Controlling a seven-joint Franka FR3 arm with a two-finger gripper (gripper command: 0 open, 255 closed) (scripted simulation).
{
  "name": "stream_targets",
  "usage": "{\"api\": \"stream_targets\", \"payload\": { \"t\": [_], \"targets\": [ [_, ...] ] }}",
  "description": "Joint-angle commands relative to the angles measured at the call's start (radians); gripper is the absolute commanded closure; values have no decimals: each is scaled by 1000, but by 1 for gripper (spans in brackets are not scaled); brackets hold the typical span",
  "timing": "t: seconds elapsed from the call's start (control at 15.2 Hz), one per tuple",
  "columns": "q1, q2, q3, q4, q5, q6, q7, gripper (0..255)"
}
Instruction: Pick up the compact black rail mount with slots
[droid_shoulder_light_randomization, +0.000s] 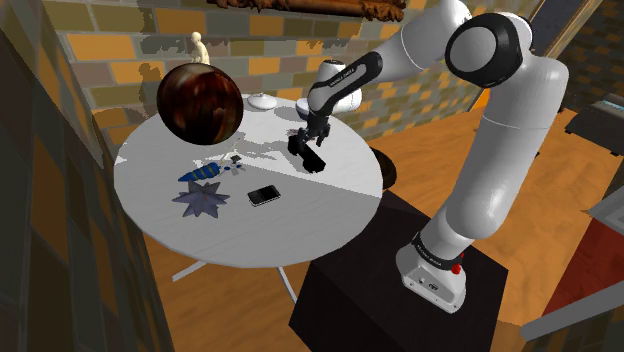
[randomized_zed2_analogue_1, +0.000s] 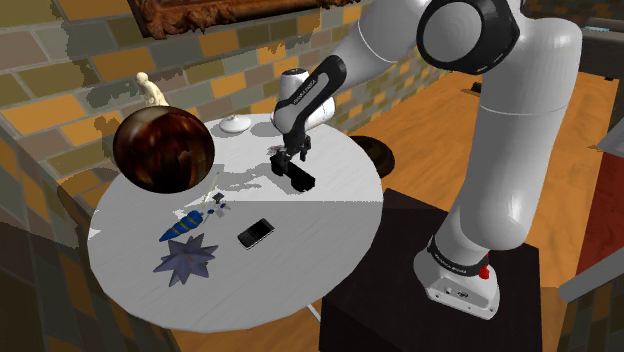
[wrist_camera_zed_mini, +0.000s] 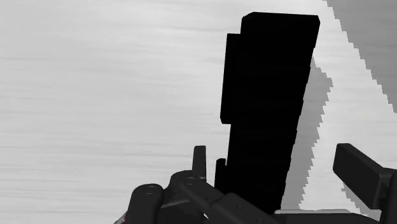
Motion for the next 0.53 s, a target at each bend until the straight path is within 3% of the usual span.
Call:
{"api": "stream_targets", "payload": {
  "t": [0.0, 0.46],
  "targets": [
    [-2, 40, 4, 15, 9, 24, -5, 0],
    [-8, 101, 12, 14, 24, 86, -18, 0]
  ]
}}
